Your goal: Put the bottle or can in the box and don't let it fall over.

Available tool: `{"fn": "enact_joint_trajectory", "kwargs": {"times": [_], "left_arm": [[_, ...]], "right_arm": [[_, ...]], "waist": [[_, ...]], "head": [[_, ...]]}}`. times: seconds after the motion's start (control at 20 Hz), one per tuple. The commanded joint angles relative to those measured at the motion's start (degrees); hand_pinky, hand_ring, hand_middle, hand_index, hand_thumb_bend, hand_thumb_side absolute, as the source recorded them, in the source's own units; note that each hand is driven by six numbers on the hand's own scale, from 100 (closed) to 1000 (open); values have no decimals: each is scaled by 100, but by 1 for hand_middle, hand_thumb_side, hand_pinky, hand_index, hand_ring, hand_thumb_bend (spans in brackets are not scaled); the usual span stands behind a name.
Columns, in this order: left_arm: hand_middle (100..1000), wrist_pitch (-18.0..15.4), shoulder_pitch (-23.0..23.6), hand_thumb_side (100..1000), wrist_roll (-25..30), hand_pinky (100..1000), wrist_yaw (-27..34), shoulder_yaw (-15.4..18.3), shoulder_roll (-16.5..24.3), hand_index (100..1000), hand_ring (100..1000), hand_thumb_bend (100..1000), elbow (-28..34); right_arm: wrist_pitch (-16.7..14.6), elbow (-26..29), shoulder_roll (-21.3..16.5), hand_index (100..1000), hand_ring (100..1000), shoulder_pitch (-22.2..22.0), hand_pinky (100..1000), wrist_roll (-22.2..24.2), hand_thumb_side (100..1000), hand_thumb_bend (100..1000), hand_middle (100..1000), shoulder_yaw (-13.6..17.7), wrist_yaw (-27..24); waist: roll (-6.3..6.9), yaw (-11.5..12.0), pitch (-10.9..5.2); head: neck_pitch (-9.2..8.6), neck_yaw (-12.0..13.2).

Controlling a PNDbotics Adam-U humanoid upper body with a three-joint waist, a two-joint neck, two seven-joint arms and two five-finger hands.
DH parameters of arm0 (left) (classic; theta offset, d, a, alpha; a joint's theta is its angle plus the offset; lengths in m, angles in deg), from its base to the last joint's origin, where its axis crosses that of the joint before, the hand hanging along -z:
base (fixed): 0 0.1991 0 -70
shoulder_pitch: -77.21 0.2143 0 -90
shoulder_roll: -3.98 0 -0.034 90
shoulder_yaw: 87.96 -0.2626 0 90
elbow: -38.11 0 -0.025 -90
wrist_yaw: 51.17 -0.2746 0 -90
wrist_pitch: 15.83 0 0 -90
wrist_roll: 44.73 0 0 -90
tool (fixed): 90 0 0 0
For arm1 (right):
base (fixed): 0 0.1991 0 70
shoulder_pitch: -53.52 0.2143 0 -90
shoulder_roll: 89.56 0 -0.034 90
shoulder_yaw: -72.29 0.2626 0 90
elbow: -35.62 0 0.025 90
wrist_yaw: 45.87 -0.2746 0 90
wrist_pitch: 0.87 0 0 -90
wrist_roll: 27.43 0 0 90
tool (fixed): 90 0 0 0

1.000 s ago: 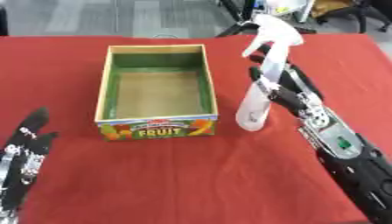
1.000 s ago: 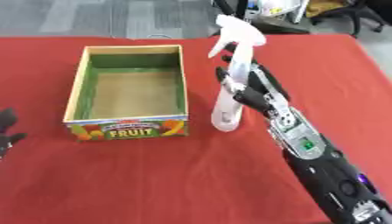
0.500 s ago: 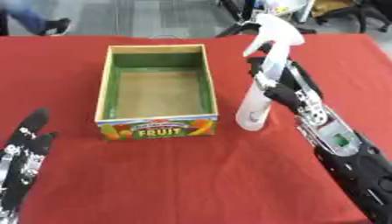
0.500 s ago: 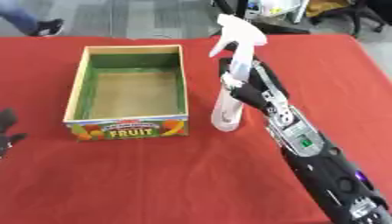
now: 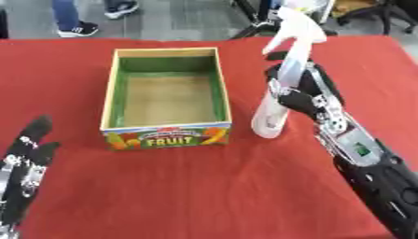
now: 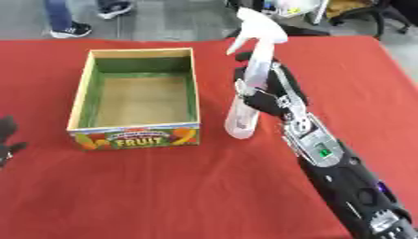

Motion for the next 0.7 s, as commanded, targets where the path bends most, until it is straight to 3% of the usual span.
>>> {"fn": "enact_joint_trajectory", "kwargs": {"times": [0.05, 0.45, 0.7], "left_arm": [[956, -7, -53, 757, 14, 874, 13, -18, 22, 898, 1000, 488, 86], [956, -5, -52, 759, 14, 874, 16, -20, 21, 898, 1000, 487, 83], [956, -4, -50, 760, 13, 874, 22, -20, 22, 898, 1000, 487, 83]], "right_arm": [[7, 25, -85, 621, 535, 107, 450, -141, 100, 100, 585, 20, 45], [5, 3, -76, 423, 384, 115, 332, -390, 100, 100, 420, -10, 11], [-20, 36, -89, 367, 365, 174, 316, -490, 100, 100, 397, -2, -40]], "waist": [[12, -3, -107], [8, 4, -109], [4, 7, -121]], "head": [[-2, -20], [2, -22], [2, -26]]}}
